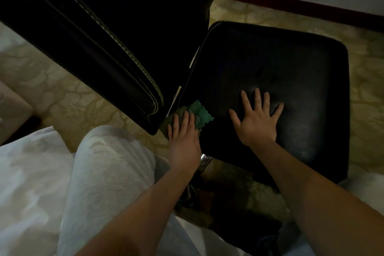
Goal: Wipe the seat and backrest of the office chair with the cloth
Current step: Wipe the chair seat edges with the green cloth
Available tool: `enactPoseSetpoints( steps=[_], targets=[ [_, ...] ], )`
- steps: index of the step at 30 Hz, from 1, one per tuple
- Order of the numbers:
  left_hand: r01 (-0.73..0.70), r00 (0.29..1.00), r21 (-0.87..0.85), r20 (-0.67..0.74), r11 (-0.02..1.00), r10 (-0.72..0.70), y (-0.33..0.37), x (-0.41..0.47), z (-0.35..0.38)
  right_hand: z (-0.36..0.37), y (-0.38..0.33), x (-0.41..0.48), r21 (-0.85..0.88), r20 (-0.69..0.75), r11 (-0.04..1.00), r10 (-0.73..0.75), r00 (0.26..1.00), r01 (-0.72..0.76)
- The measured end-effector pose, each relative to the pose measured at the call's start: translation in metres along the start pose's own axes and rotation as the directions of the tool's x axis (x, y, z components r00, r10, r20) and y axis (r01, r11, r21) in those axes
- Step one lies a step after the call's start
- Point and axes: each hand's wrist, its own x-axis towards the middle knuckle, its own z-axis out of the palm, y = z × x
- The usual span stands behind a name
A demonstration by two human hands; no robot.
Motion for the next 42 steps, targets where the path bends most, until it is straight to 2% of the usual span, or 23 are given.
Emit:
enactPoseSetpoints(
  steps=[8,15,17,19,21,23,30,42],
  targets=[
    [-0.111,0.994,-0.085,0.002,0.990,0.112,-0.014,0.016,-0.009,0.002,-0.001,0.001,0.018,-0.010,1.000,0.005,1.000,-0.005],
    [-0.223,0.963,-0.160,0.120,0.962,0.243,-0.032,0.031,-0.028,-0.001,-0.004,0.000,0.016,0.007,1.000,0.017,1.000,-0.017],
    [-0.221,0.970,-0.078,0.087,0.972,0.228,-0.028,0.022,-0.030,-0.002,-0.004,-0.001,0.015,0.010,1.000,0.016,1.000,-0.016],
    [-0.138,0.990,-0.029,0.005,0.990,0.138,-0.015,0.009,-0.030,-0.002,-0.004,-0.001,0.015,0.007,1.000,0.018,1.000,-0.018],
    [0.010,0.997,-0.049,0.074,0.999,-0.006,-0.001,0.001,-0.026,-0.002,-0.003,-0.001,0.018,0.003,1.000,0.017,1.000,-0.017],
    [0.077,0.982,-0.007,0.171,0.997,-0.075,0.008,0.003,-0.021,-0.001,-0.003,-0.001,0.025,0.001,1.000,0.016,1.000,-0.016],
    [0.055,0.966,0.008,0.251,0.998,-0.055,0.002,0.022,-0.023,-0.001,-0.003,0.000,0.055,0.004,0.998,0.014,1.000,-0.015],
    [0.003,0.953,-0.025,0.303,1.000,0.005,-0.008,0.049,-0.034,-0.002,-0.006,0.002,0.037,0.021,0.999,0.015,1.000,-0.016]
  ],
)
